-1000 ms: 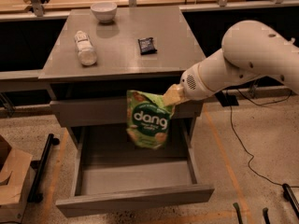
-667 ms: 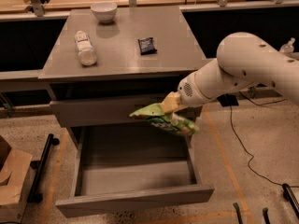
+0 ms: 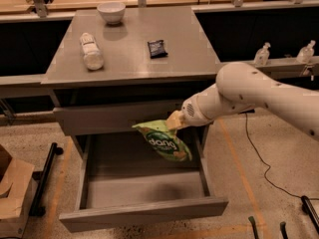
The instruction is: Place green rice chip bag into middle drawer
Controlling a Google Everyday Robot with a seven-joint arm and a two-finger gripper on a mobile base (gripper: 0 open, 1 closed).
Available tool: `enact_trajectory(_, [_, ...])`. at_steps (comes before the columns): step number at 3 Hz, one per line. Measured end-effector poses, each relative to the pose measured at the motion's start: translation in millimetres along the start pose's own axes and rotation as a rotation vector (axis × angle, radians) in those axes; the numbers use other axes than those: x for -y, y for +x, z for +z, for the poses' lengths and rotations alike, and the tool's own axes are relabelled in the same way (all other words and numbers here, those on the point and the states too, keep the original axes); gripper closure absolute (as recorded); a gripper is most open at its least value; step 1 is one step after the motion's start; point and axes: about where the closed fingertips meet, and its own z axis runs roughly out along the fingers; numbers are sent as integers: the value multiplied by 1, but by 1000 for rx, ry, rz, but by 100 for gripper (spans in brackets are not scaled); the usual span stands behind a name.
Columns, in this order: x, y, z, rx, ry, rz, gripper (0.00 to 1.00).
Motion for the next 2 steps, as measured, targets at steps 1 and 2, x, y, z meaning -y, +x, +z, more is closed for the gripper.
enact_trajectory(1, [18, 2, 43, 44, 15, 29, 100])
enact_trajectory(2, [29, 12, 87, 56, 12, 56, 100])
